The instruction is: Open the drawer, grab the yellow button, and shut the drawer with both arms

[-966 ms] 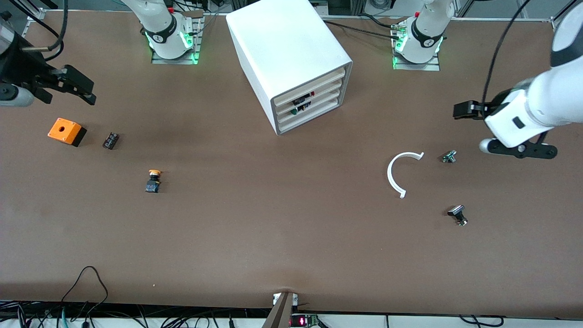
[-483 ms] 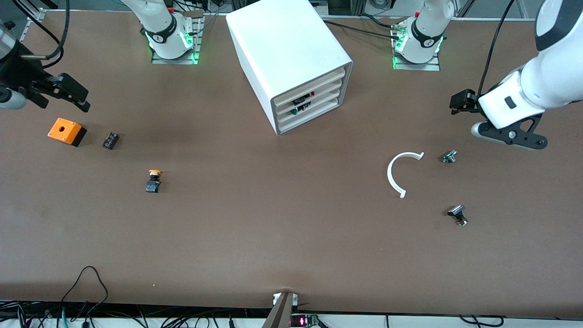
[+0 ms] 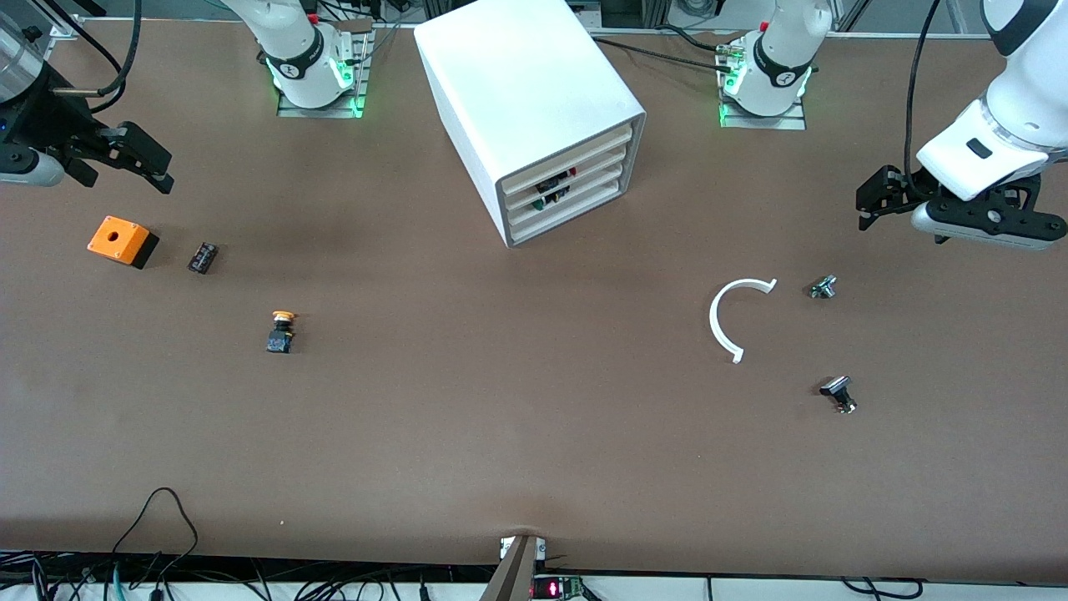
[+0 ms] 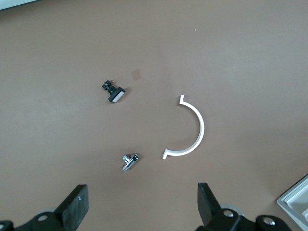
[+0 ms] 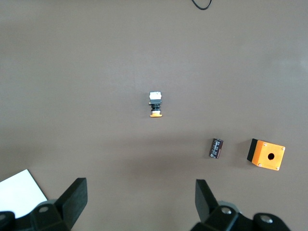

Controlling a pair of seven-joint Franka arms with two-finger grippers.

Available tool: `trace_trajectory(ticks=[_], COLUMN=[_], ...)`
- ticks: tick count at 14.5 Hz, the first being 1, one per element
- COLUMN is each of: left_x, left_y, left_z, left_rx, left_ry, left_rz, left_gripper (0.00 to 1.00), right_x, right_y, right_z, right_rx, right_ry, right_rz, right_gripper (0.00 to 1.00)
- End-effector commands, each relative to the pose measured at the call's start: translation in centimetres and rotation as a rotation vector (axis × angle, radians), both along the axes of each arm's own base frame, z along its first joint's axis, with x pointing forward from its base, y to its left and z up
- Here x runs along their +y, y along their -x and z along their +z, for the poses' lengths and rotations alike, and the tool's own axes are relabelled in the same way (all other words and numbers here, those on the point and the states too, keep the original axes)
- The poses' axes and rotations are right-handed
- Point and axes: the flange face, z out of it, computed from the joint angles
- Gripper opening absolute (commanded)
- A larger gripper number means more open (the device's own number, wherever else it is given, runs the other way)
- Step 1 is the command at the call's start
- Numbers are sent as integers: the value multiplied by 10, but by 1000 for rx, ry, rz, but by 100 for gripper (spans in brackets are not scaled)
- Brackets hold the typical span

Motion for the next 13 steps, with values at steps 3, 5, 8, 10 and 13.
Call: trace_trajectory(ticks=[3, 5, 8, 10, 13], left_x=[14, 31, 27, 28, 28], left_y=[1, 1, -1, -1, -6], left_z=[8, 7, 9, 8, 3], left_rx=[-23, -22, -34, -31, -23], left_ry=[44, 41, 28, 19, 18], left_rz=[28, 56, 76, 95, 111], left_gripper=[99, 99, 99, 99, 99], right_x=[0, -2, -11, -9, -8], right_y=[6, 5, 4, 5, 6], right_z=[2, 0, 0, 1, 2], right_rx=[-4, 3, 2, 4, 5], right_ry=[11, 10, 3, -12, -33], right_rz=[12, 13, 10, 14, 11], right_gripper=[99, 99, 99, 99, 99])
